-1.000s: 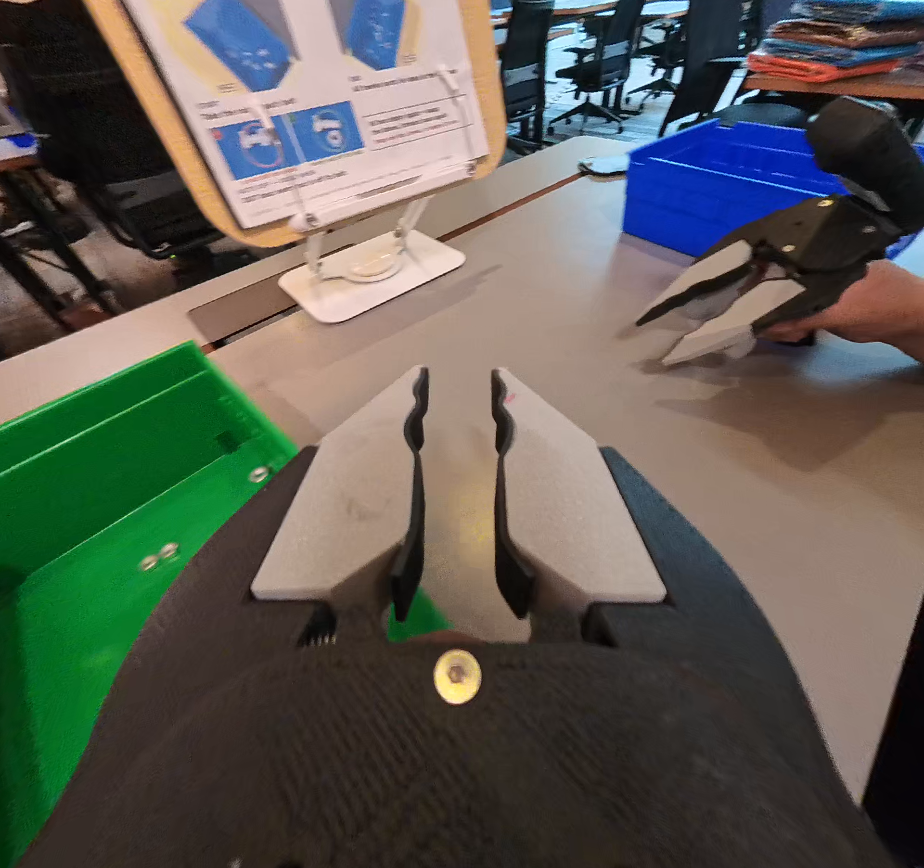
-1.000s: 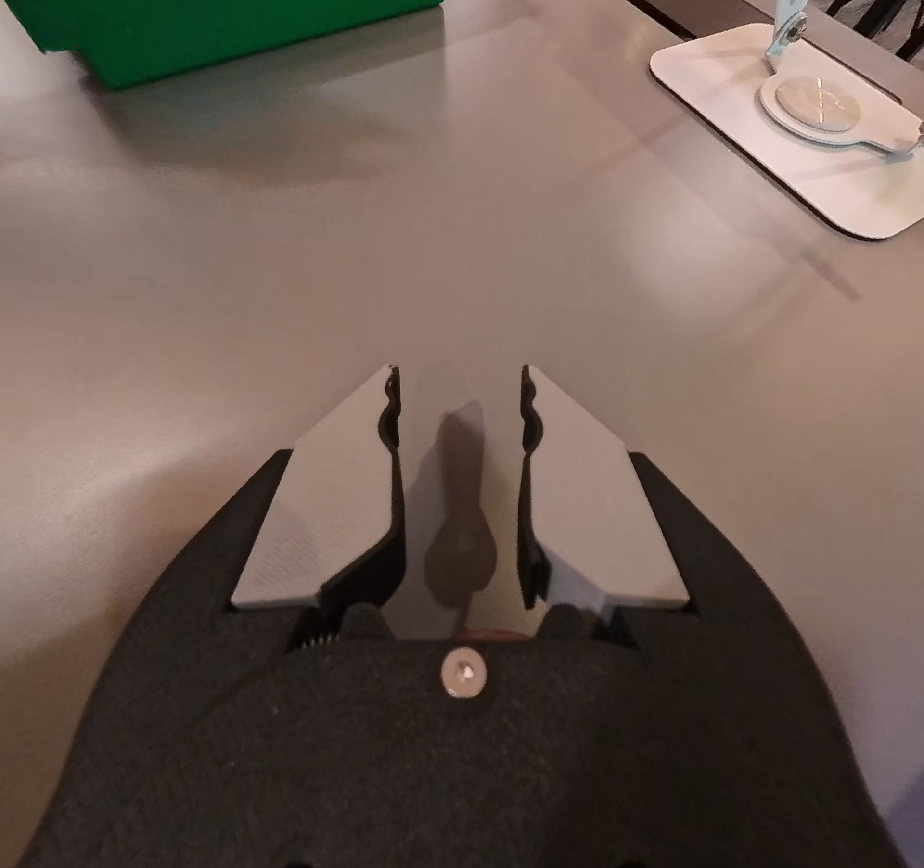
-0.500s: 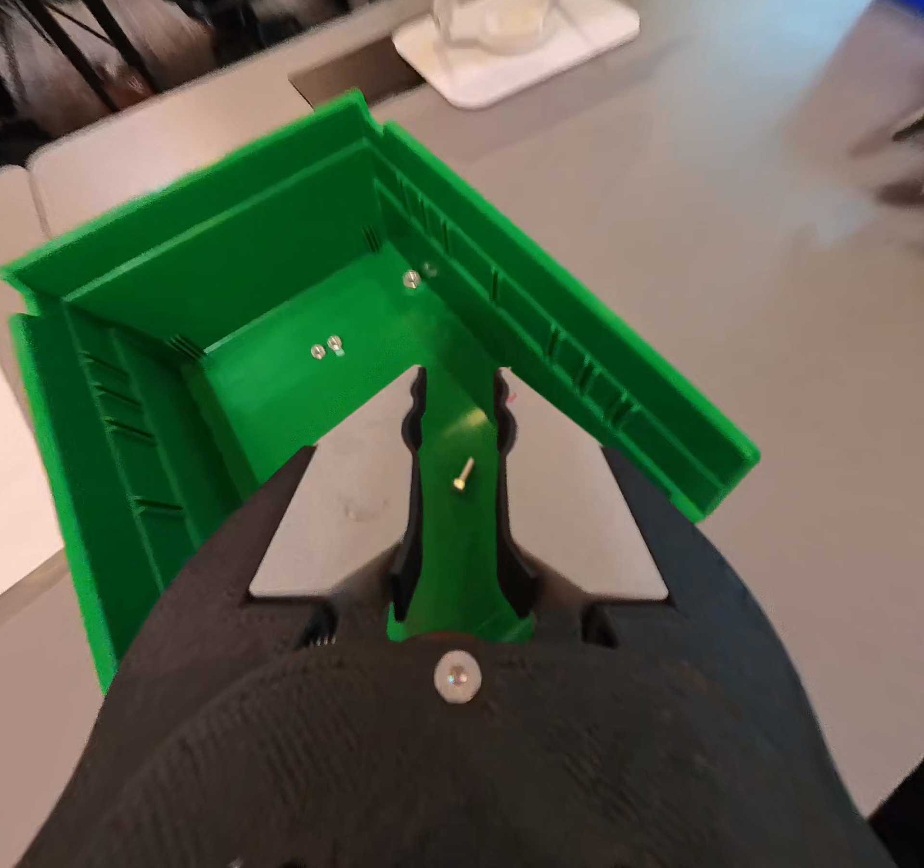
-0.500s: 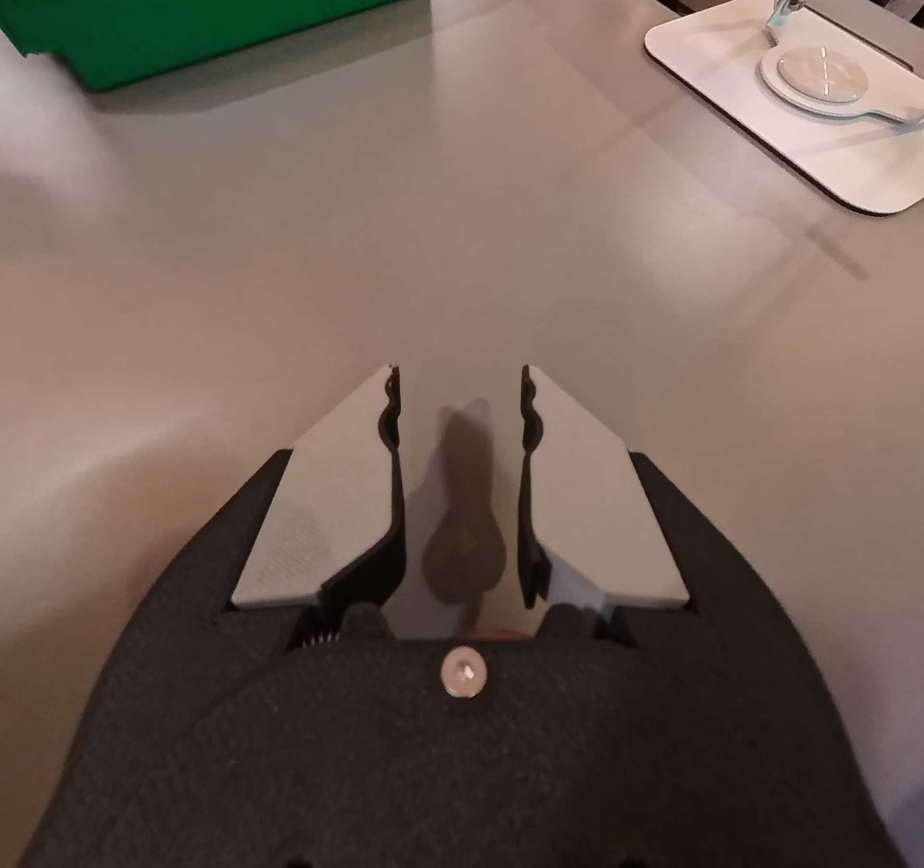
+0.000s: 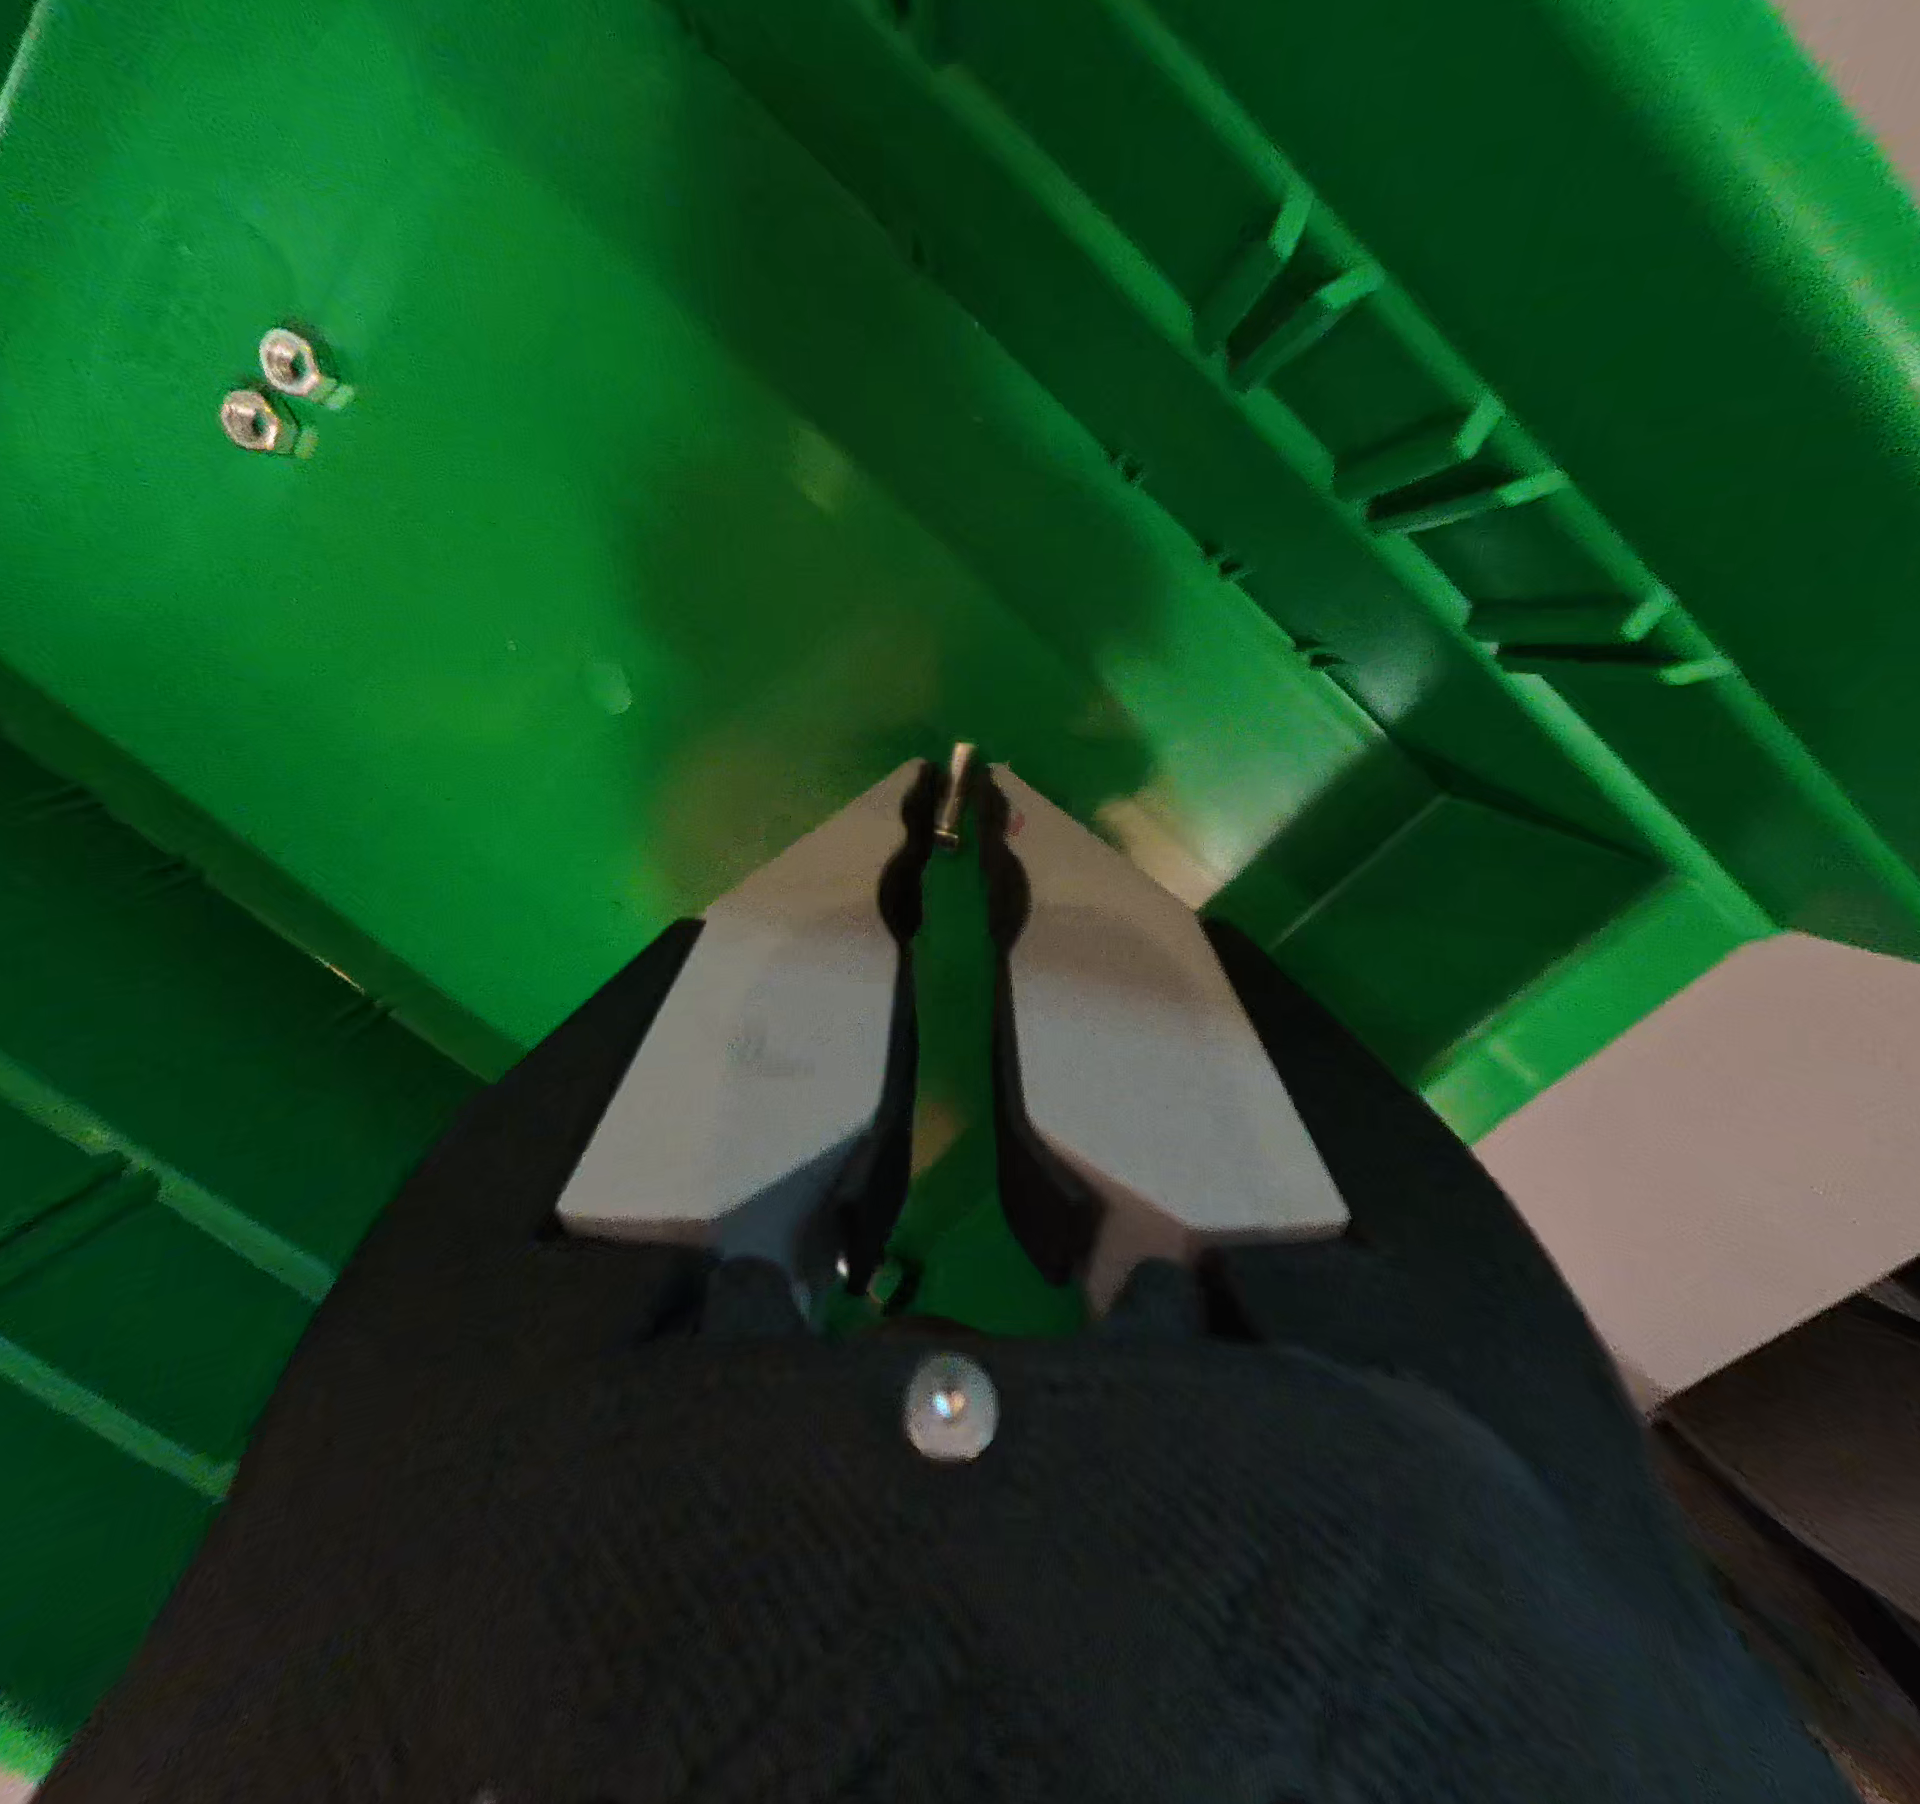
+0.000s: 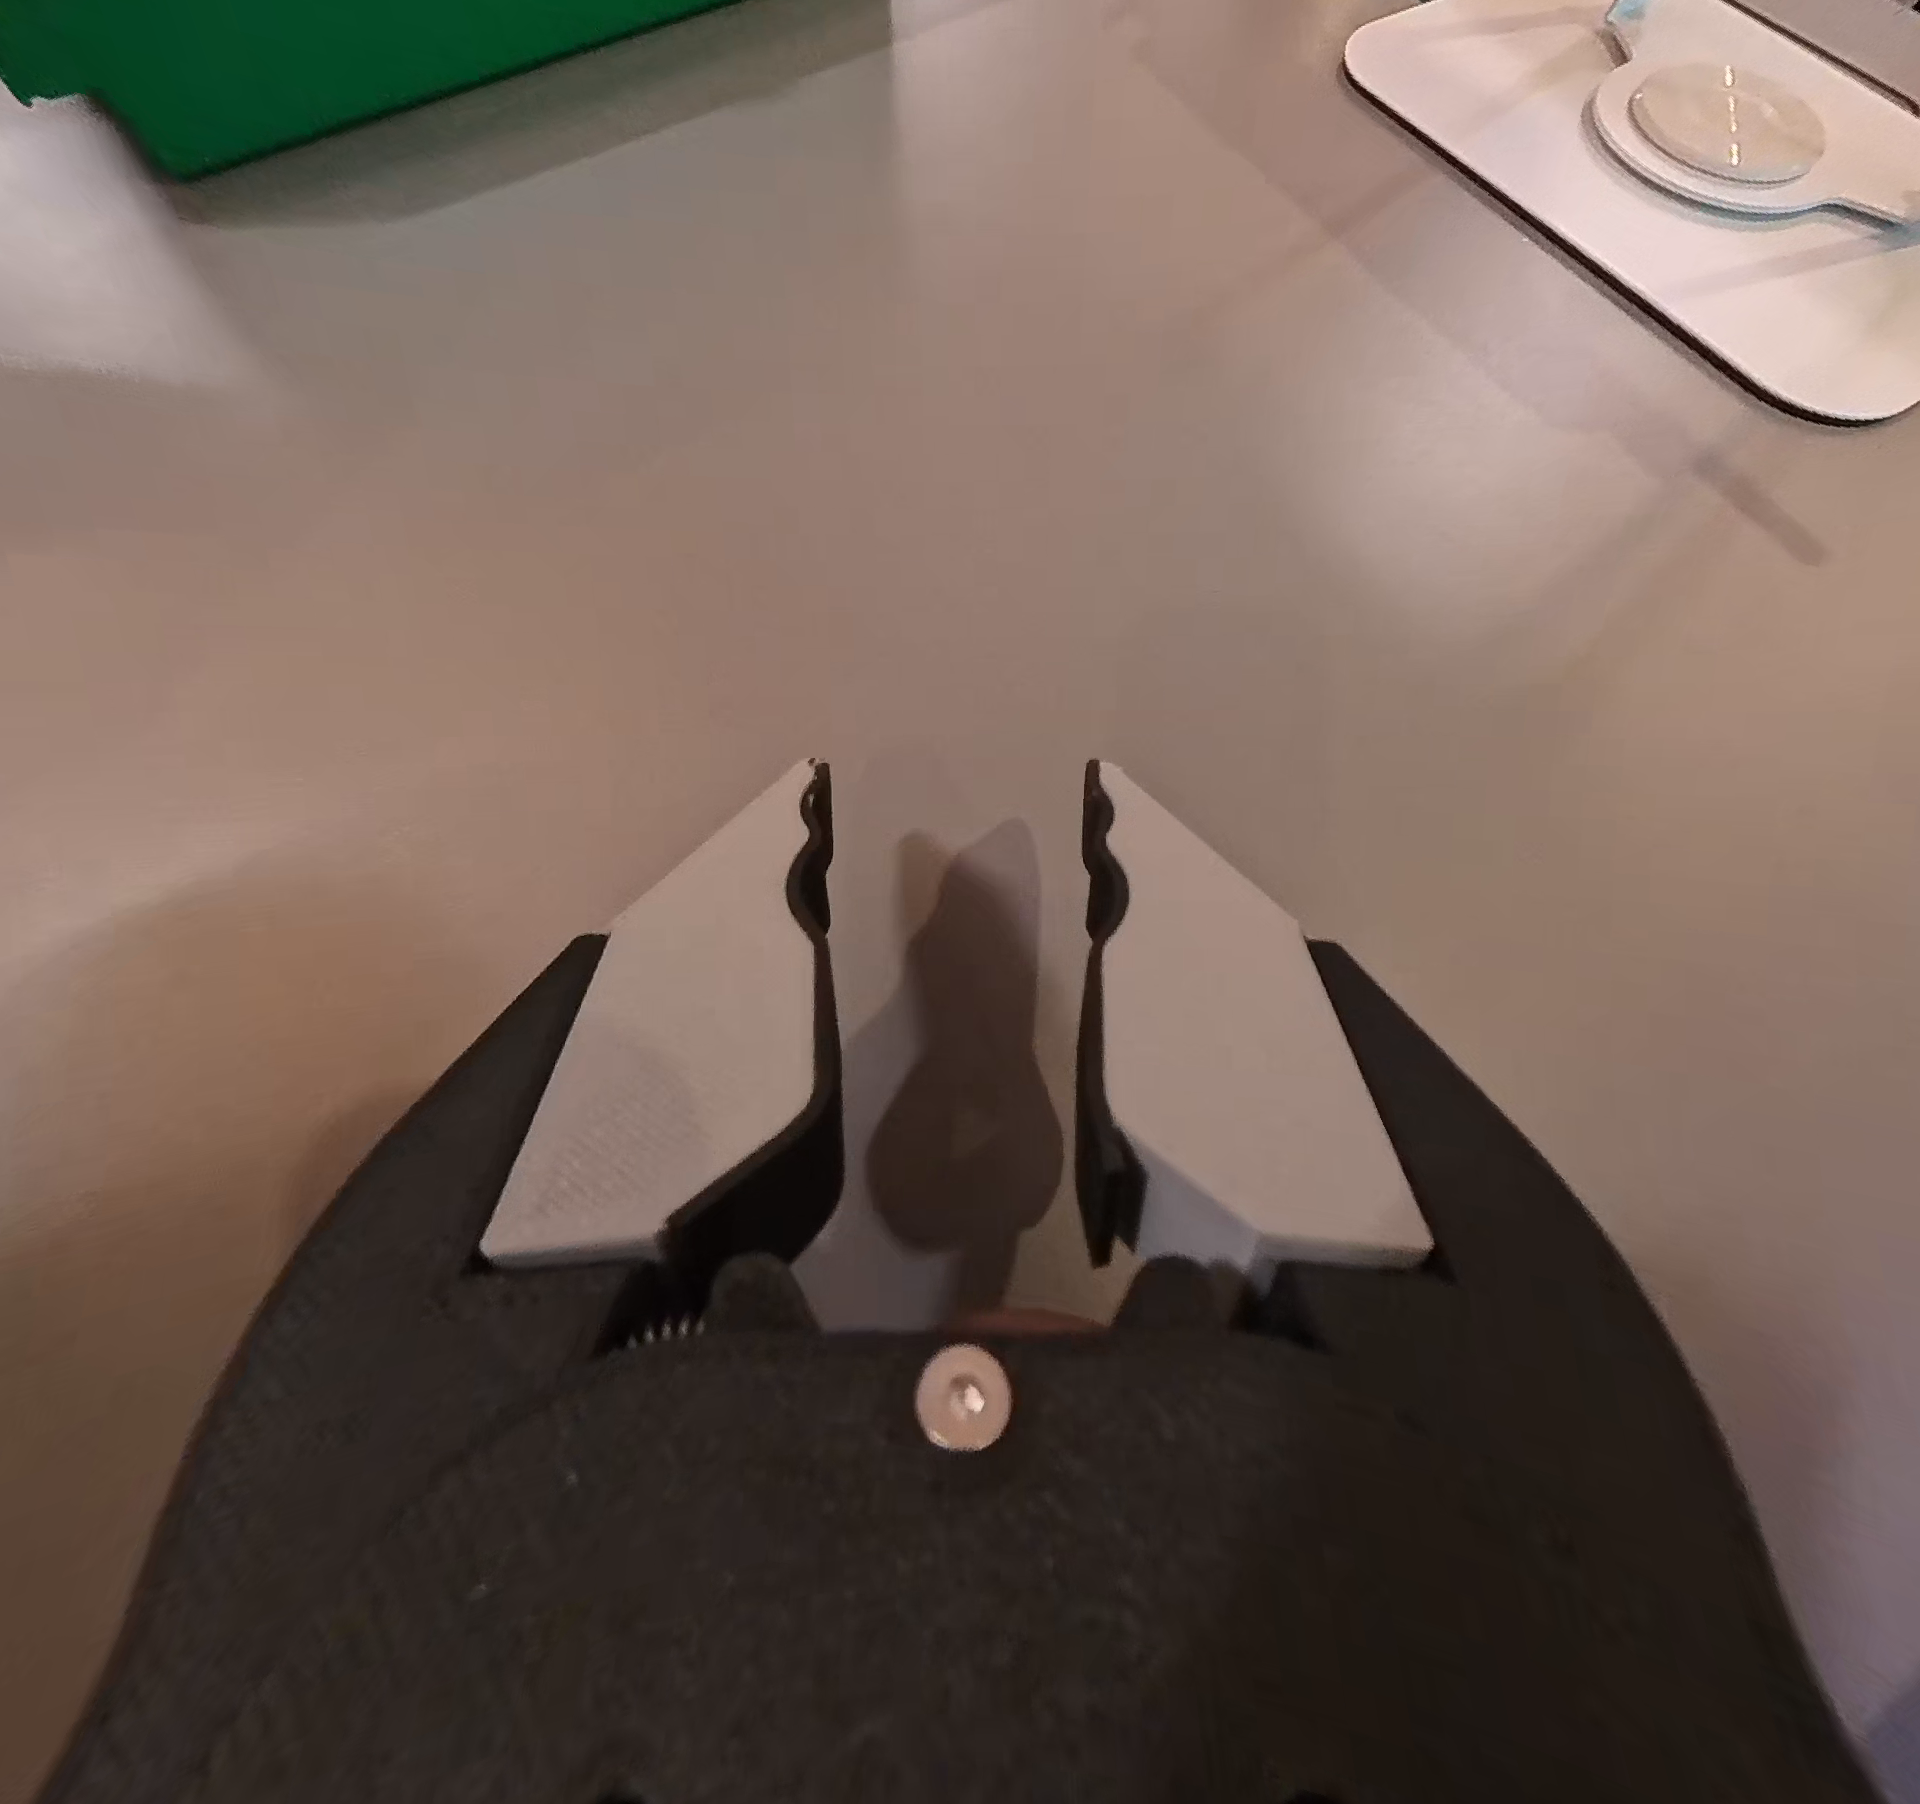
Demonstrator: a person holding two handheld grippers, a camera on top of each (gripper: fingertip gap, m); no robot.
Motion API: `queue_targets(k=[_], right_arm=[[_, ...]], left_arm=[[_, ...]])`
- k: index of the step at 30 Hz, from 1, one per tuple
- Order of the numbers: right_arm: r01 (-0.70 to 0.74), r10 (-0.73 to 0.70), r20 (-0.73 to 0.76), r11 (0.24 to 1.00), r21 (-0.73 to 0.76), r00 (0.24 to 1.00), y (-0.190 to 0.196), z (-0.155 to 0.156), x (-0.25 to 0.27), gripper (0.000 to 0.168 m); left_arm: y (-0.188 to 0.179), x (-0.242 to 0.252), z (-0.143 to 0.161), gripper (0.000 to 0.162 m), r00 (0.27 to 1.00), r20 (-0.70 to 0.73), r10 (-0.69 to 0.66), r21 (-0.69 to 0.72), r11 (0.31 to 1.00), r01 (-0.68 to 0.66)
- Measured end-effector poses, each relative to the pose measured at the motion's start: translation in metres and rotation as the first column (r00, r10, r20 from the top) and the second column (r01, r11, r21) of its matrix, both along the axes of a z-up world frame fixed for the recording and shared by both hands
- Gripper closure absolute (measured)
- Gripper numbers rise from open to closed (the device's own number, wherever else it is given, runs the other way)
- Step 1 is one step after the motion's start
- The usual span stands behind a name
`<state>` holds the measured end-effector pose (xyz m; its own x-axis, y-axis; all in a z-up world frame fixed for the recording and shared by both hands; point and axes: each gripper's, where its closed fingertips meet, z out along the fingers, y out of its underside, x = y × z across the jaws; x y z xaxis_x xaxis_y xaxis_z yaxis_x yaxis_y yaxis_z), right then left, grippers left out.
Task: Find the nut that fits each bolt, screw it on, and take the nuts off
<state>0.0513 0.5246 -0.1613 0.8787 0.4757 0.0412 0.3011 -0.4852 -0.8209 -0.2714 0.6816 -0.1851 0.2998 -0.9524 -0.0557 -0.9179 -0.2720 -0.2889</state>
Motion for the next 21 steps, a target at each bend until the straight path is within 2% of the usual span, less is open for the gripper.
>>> queue_targets(k=[1,6,8,10,13,16,18,21], right_arm=[[-0.001,0.001,0.0,1.0,0.0,1.0,0.0,0.0,0.0,0.123],[-0.005,0.005,-0.002,1.0,0.013,1.0,-0.001,0.004,-0.001,0.123],[-0.006,0.006,-0.009,1.0,0.018,1.0,-0.002,0.006,-0.001,0.123],[-0.009,0.009,-0.016,1.0,0.023,1.0,-0.002,0.008,-0.002,0.123],[-0.029,0.03,-0.034,0.999,0.038,0.999,-0.003,0.012,-0.007,0.124],[-0.072,0.078,-0.077,0.994,0.079,0.994,-0.006,0.024,-0.019,0.125],[-0.122,0.136,-0.112,0.985,0.124,0.984,-0.01,0.036,-0.031,0.124],[-0.258,0.3,-0.205,0.943,0.21,0.932,-0.027,0.06,-0.059,0.123]], left_arm=[[0.0,0.0,0.0,0.158,1.0,-0.004,-0.001,-0.005,1.0,0.001],[0.007,0.004,0.007,0.158,1.0,0.011,0.009,0.044,0.999,-0.01],[0.011,0.017,0.026,0.158,0.992,0.127,0.022,0.094,0.995,-0.034],[0.009,0.039,0.063,0.158,0.939,0.343,0.008,0.133,0.99,-0.057],[-0.017,0.072,0.13,0.158,0.744,0.666,-0.06,0.133,0.99,-0.038],[-0.06,0.102,0.176,0.159,0.535,0.837,-0.113,0.101,0.994,0.051],[-0.092,0.127,0.19,0.159,0.416,0.905,-0.087,0.03,0.99,0.141],[-0.132,0.167,0.188,0.159,0.289,0.957,0.013,-0.09,0.963,0.255]])
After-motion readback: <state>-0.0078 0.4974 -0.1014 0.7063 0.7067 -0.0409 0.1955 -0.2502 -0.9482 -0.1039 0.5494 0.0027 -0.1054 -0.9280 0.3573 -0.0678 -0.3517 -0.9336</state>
